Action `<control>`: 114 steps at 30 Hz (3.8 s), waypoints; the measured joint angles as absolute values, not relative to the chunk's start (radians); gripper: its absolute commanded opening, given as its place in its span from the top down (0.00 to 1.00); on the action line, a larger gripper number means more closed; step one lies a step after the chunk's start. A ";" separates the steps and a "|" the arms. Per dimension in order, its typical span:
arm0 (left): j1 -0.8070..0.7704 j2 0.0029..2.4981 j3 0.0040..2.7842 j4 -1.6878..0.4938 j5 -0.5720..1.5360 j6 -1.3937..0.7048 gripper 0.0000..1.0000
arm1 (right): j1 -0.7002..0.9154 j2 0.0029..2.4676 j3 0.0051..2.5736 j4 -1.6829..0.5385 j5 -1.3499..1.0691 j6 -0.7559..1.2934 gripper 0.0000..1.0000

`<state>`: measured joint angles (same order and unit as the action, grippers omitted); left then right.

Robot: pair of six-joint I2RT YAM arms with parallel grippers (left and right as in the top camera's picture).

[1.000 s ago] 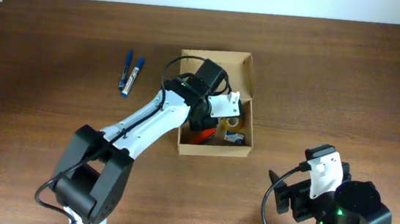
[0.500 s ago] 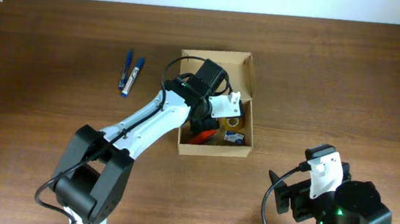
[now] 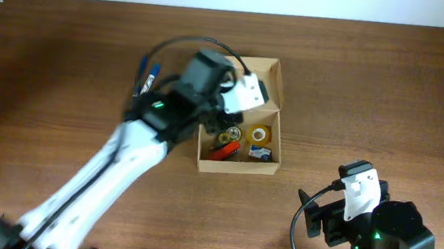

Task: Pack container
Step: 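Carry the tape dispenser into the box and open the left gripper, then move the left gripper back over the blue marker, then lower the left gripper and grasp the blue marker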

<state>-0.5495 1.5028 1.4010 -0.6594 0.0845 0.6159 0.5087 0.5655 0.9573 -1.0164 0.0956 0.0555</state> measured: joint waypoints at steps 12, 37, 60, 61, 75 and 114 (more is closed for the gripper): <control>-0.220 1.480 1.403 -0.667 -0.078 0.371 0.41 | 0.509 0.566 0.957 -1.016 0.096 0.055 0.01; -0.102 2.005 1.402 -0.450 -0.009 0.287 0.41 | 0.509 0.566 0.957 -1.016 0.096 0.055 0.01; -0.032 2.069 1.402 -0.407 0.132 0.235 0.46 | 0.509 0.566 0.957 -1.016 0.096 0.056 0.01; -0.032 2.077 1.402 -0.406 0.135 0.234 0.46 | 0.509 0.566 0.957 -1.016 0.096 0.056 0.01; -0.032 2.106 1.402 -0.398 0.147 0.231 0.54 | 0.509 0.566 0.957 -1.016 0.096 0.056 0.01; -0.064 2.090 1.438 -0.551 0.139 0.180 0.98 | 0.509 0.566 0.957 -1.017 0.096 0.056 0.01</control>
<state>-0.0639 2.0903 1.4384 -0.5507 0.1387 0.1799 0.5087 0.5655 0.9573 -1.0168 0.0956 0.0559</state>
